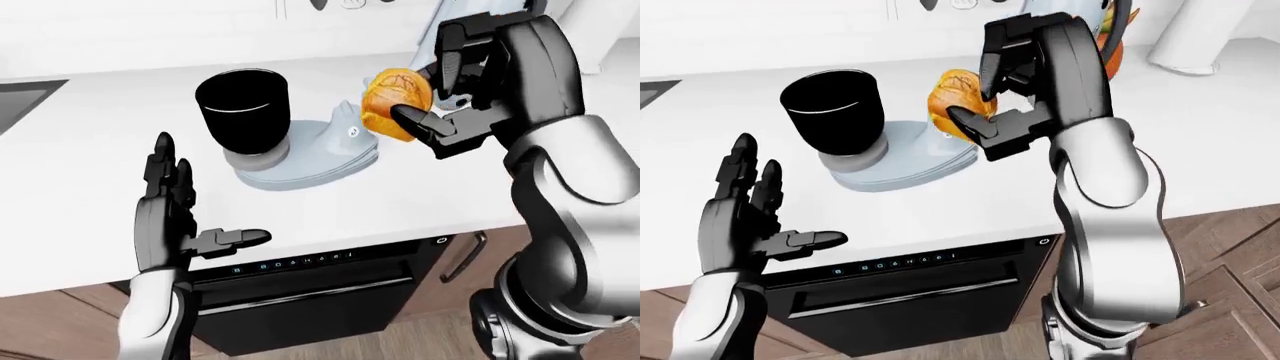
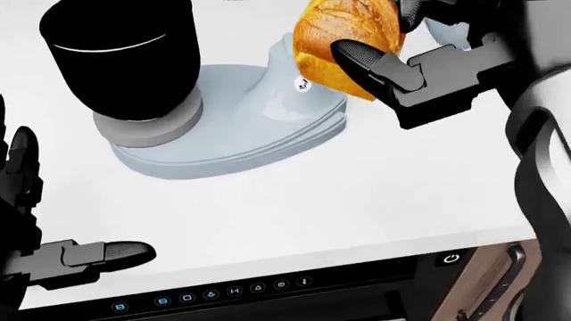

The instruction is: Place the bread in the stand mixer bowl.

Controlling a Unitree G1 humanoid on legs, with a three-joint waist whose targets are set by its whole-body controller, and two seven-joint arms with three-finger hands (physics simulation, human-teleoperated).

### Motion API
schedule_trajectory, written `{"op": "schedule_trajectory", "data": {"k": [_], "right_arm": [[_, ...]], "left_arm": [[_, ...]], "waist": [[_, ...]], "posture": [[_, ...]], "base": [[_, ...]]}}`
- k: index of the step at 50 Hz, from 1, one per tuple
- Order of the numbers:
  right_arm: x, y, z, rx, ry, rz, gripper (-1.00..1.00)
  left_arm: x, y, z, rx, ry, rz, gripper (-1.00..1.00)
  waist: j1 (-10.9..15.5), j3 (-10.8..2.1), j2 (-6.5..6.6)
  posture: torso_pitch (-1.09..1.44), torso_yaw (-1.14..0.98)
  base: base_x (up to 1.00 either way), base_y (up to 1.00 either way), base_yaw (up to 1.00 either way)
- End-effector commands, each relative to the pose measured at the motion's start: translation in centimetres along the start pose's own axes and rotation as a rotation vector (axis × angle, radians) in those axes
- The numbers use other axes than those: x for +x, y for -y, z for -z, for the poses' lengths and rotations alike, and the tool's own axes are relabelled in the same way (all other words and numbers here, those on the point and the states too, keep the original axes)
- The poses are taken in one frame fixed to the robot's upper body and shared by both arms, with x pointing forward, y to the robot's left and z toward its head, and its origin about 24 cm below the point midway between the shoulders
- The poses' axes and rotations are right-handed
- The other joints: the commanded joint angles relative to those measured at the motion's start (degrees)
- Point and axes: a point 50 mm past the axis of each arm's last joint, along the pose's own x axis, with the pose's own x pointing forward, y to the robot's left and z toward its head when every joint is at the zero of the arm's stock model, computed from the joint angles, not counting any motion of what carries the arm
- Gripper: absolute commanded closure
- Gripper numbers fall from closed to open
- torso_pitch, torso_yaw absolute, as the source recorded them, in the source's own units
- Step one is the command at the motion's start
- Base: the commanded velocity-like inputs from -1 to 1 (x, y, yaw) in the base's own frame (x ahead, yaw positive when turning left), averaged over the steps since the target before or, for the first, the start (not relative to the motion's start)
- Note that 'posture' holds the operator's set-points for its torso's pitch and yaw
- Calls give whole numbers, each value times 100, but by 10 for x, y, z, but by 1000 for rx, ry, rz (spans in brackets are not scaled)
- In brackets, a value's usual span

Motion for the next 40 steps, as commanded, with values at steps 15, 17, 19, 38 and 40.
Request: {"op": "schedule_trajectory", "data": {"k": [15,17,19,38,40], "right_arm": [[16,0,-32,-11,130,16,100],[21,-3,-35,-13,137,4,100],[25,-3,-38,-19,141,3,100],[57,-22,-60,-9,196,-63,100],[60,-22,-64,-4,206,-68,100]], "left_arm": [[0,1,-15,-2,87,4,-100],[1,0,-15,-4,88,3,-100],[1,0,-15,-5,86,4,-100],[2,-3,-14,-6,83,-3,-100],[3,-3,-13,-7,83,-3,-100]], "waist": [[-18,-118,45],[-20,-118,53],[-27,-117,60],[-38,-102,91],[-44,-107,95]], "posture": [[0,0],[0,0],[0,0],[0,0],[0,0]], "base": [[0,0,0],[0,0,0],[0,0,0],[0,0,0],[0,0,0]]}}
